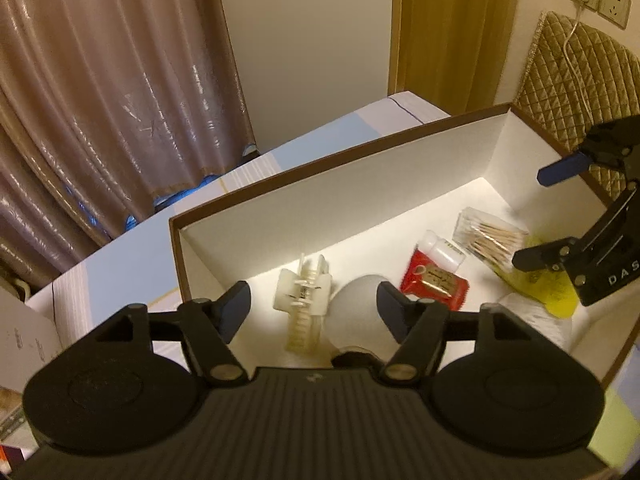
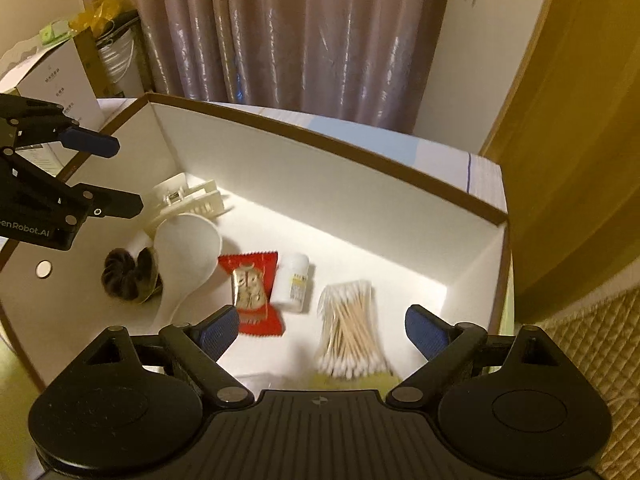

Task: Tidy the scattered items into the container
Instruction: 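Open the left tool on the clip while the right tool releases the pill bottle, then withdraw both tools from the box toward the remaining tubes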

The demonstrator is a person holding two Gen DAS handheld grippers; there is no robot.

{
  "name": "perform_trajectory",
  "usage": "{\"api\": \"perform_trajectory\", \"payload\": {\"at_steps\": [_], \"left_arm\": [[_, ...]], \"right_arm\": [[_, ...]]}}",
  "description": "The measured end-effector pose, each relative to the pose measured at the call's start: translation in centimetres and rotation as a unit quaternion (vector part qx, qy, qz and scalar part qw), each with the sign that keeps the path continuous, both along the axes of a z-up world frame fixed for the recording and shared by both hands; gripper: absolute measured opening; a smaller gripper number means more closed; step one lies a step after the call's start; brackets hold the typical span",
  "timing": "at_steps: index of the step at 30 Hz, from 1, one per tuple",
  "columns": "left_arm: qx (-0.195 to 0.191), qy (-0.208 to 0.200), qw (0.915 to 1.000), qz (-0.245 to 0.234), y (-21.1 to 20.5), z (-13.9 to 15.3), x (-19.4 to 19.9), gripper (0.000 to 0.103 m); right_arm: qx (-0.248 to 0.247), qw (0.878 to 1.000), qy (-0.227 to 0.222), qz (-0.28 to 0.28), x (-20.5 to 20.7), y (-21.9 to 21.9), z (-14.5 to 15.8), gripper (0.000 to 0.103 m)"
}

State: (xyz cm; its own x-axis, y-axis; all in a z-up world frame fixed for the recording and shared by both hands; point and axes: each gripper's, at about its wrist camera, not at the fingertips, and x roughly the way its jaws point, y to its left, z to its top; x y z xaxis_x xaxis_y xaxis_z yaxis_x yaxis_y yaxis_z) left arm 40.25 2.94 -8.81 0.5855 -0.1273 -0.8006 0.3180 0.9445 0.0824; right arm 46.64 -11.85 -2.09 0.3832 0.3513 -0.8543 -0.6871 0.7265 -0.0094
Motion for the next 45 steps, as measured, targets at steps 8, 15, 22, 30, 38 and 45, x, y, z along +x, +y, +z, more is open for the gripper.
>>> {"api": "perform_trajectory", "payload": {"at_steps": [8, 15, 22, 30, 38, 45], "left_arm": [[0.000, 0.001, 1.0000, 0.009, -0.7, 1.2, -1.7, 0.076], [-0.001, -0.001, 0.9998, 0.018, -1.2, 2.5, -3.6, 0.082], [-0.004, -0.013, 0.9997, 0.019, -1.8, 4.3, -6.3, 0.087], [-0.007, -0.026, 0.9996, 0.013, -2.7, 5.9, -9.4, 0.087], [-0.009, -0.038, 0.9992, 0.010, -3.2, 7.4, -12.1, 0.089], [-0.015, -0.046, 0.9988, 0.002, -3.5, 8.1, -14.6, 0.089]], "right_arm": [[0.005, 1.000, 0.012, -0.018, -1.6, -1.4, 1.2, 0.095], [0.007, 1.000, 0.015, -0.020, -3.8, -2.2, 1.8, 0.095], [0.020, 0.999, 0.009, -0.033, -6.0, -3.2, 2.9, 0.095], [0.029, 0.999, 0.004, -0.044, -8.0, -4.4, 4.1, 0.095], [0.039, 0.998, -0.006, -0.050, -10.3, -5.5, 5.5, 0.095], [0.051, 0.997, -0.009, -0.058, -12.2, -6.5, 6.2, 0.095]]}}
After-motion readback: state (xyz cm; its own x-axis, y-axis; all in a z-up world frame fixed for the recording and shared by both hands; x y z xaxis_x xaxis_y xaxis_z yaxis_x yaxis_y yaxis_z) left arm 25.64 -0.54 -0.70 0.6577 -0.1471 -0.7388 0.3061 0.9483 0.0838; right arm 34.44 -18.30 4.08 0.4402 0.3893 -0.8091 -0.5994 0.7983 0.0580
